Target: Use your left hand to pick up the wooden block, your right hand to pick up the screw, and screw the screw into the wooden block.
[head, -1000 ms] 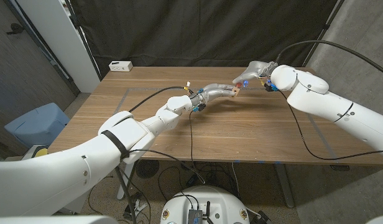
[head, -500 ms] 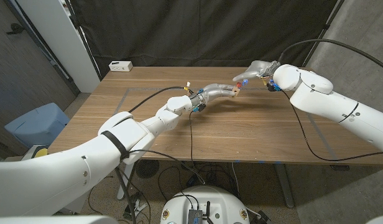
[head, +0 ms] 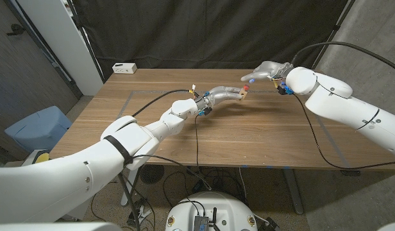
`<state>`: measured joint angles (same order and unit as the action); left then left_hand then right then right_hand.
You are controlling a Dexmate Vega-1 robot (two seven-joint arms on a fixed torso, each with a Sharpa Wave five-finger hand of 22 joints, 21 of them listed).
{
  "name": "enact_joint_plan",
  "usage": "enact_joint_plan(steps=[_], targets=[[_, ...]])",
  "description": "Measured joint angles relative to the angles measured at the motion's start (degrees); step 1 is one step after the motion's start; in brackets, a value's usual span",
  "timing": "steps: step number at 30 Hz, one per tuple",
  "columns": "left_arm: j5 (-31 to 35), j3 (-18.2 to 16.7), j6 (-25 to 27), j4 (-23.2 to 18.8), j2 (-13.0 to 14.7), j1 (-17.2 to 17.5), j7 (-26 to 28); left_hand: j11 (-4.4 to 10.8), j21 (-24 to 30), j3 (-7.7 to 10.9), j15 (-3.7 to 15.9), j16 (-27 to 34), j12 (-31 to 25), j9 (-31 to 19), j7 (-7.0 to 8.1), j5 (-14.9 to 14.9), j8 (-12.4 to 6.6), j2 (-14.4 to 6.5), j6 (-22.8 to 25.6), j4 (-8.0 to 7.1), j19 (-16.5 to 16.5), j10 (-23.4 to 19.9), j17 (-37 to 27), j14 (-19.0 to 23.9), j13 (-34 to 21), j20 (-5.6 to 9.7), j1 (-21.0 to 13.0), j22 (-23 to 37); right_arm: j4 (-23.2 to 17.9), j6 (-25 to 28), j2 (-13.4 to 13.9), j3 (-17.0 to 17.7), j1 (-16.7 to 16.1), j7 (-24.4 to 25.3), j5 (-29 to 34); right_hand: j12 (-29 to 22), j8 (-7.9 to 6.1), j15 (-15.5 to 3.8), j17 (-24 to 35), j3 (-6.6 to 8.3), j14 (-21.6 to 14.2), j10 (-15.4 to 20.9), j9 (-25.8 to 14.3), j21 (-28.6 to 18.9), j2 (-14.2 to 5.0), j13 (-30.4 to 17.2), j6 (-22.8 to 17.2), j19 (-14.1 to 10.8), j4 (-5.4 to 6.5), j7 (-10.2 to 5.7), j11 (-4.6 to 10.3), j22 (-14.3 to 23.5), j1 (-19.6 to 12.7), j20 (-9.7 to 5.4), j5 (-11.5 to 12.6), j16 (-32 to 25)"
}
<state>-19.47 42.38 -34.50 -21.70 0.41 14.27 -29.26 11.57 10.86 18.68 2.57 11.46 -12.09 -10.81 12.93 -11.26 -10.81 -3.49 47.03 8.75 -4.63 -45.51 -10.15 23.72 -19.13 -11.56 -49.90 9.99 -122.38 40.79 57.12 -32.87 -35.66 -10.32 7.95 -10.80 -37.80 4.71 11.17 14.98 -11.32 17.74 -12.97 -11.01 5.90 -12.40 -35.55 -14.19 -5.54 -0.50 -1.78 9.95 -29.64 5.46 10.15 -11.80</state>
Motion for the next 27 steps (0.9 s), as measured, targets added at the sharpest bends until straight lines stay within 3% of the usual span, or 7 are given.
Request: enact_joint_plan(steps=[5, 17, 27], targets=[[-0.1, -0.1, 0.0, 0.0, 0.0, 0.0, 0.0, 0.00, 0.0, -0.01, 0.00, 0.0, 0.0, 0.0, 0.00, 0.0, 0.00, 0.0, 0.0, 0.01, 0.0, 0.0, 0.0, 0.0, 0.0, 0.00, 0.0, 0.0, 0.0, -1.5, -0.5, 3.1, -2.9, 3.1, -3.0, -0.2, 1.96, -0.31, 0.0, 0.06, 0.3, -1.0, 0.7, 0.5, -0.73, 0.0, 2.3, 2.0, -0.06, 0.91, -0.58, -0.1, -0.3, -0.87, 0.0, 0.0], [-0.4, -0.4, 0.0, 0.1, -0.1, -0.1, 0.8, 0.00, 0.0, -0.09, 0.00, 0.0, 0.0, 0.0, 0.00, 0.0, 0.00, -0.1, 0.0, 0.09, 0.0, 0.0, 0.0, 0.0, 0.0, 0.00, 0.1, 0.0, 1.2, -5.6, -2.6, 9.0, -9.4, 10.5, -9.7, -0.2, 3.23, -0.02, 0.0, 0.30, 0.6, -1.5, 1.3, 0.4, -1.25, 0.0, 3.1, 2.2, -0.30, 2.15, -1.73, -0.4, 0.2, -1.06, 0.2, 0.0], [-1.0, -1.3, -0.4, 0.2, -0.5, -0.1, 1.9, 0.00, 0.0, -0.10, 0.00, 0.0, 0.0, 0.0, 0.02, 0.1, 0.00, -0.1, 0.0, 0.10, 0.0, 0.0, 0.0, 0.0, 0.0, 0.00, 0.1, 0.0, 2.6, -10.0, -5.3, 12.1, -13.5, 17.9, -16.1, -0.5, 4.35, 0.20, 0.0, 0.30, 0.8, -1.5, 1.8, 0.4, -1.48, 0.0, 3.5, 2.2, -0.30, 3.01, -1.72, -0.4, 0.4, -1.06, 0.5, 0.0]])
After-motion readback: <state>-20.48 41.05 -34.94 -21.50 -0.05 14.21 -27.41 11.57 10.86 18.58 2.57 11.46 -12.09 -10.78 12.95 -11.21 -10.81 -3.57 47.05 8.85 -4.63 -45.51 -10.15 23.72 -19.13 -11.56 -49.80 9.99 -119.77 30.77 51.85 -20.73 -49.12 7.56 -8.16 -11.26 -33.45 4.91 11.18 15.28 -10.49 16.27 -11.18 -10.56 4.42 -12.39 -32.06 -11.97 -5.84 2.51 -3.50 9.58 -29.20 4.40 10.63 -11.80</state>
